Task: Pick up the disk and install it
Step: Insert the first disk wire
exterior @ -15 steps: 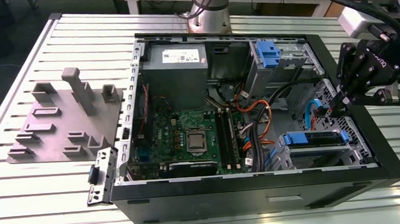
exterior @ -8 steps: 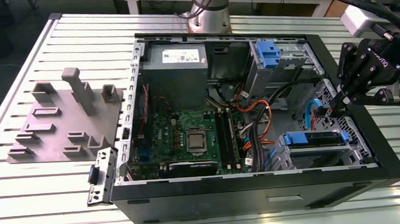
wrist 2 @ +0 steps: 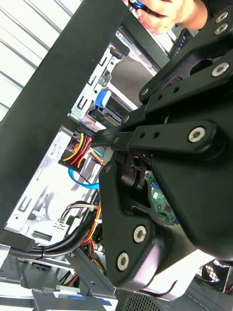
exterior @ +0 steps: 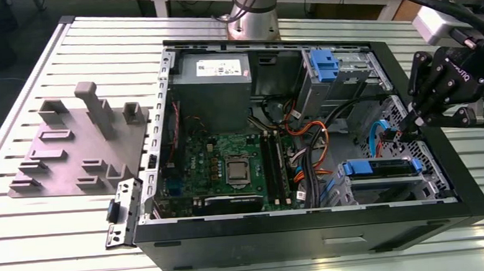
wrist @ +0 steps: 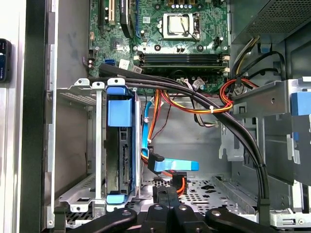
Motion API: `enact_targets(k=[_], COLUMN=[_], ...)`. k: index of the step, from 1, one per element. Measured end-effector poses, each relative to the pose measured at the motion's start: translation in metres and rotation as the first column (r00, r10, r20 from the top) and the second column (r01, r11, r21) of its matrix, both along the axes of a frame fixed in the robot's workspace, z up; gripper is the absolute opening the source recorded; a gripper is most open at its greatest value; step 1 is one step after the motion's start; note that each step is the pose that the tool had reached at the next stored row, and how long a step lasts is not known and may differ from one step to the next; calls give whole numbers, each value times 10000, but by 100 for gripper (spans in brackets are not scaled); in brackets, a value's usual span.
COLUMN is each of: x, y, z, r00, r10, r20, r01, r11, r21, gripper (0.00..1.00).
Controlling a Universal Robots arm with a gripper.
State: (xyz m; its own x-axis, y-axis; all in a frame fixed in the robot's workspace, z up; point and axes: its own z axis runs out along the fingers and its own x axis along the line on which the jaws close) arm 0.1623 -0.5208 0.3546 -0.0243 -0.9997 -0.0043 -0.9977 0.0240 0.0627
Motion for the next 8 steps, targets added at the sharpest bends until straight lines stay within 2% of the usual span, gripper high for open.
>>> enact_targets(k=[1,3,4,5,6,8], x=[5,22,29,35,42,51], y=[-1,0,0,-1,-1,-1], z=[0,0,0,0,0,0], r00=[10000,9999,9999,9999,9998,9997], r10=[1,-1,-1,-1,0,-1], r20=[-20,-101,-135,-163,-188,-227], r01=[-1,1,1,1,0,1], r11=[10000,10000,10000,10000,10000,10000], r21=[0,1,-1,0,0,-1], gripper=[11,11,17,17,24,24])
